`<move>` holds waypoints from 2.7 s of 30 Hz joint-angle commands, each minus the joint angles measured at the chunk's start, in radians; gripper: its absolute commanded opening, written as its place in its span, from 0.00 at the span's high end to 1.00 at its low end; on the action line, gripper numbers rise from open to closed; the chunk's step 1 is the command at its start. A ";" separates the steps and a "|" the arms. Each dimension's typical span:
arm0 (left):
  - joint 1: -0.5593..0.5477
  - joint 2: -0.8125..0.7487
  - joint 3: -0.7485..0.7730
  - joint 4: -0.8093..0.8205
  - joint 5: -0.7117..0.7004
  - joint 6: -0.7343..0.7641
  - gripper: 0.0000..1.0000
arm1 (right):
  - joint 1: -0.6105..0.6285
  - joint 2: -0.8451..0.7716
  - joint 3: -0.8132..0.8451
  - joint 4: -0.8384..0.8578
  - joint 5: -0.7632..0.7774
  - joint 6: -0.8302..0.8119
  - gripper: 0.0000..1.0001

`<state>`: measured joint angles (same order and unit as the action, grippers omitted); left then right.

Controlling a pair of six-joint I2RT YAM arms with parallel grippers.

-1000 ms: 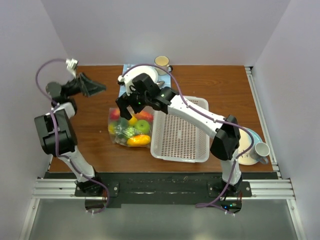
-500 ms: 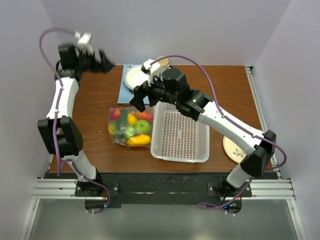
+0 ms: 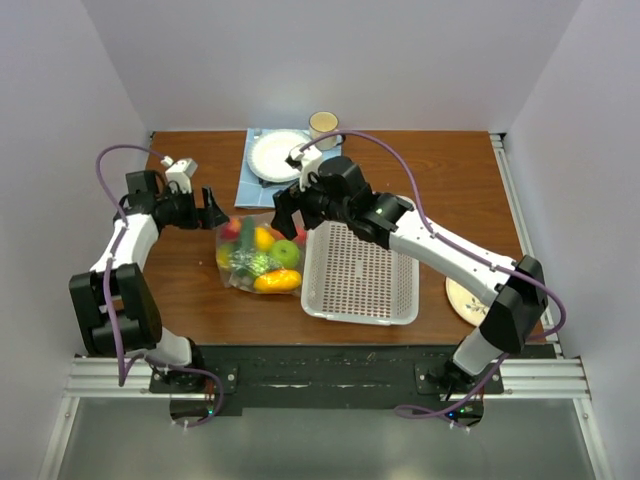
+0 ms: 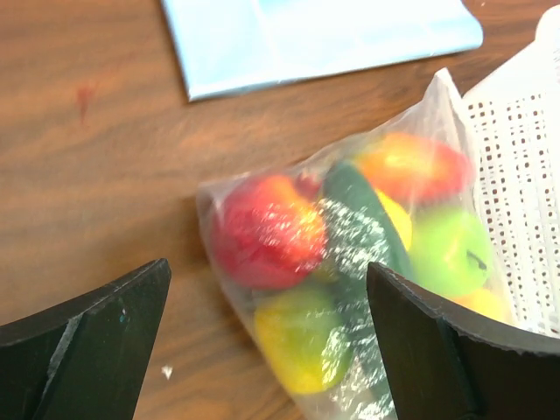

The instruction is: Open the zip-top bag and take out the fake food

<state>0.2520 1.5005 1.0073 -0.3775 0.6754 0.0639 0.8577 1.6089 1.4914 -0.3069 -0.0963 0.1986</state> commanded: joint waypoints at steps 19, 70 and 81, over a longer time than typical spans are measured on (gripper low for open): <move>-0.045 -0.016 -0.133 0.025 0.038 0.059 0.00 | -0.025 -0.041 -0.063 0.017 0.004 0.021 0.01; 0.020 0.158 0.070 -0.106 -0.505 0.652 1.00 | 0.098 0.338 0.062 0.051 0.276 -0.192 0.01; -0.155 0.214 0.100 -0.017 -0.597 0.694 1.00 | 0.072 0.419 0.122 0.130 0.250 -0.295 0.01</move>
<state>0.1402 1.6966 1.0817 -0.4400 0.1047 0.7399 0.9371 2.0312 1.5921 -0.2512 0.2401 -0.0830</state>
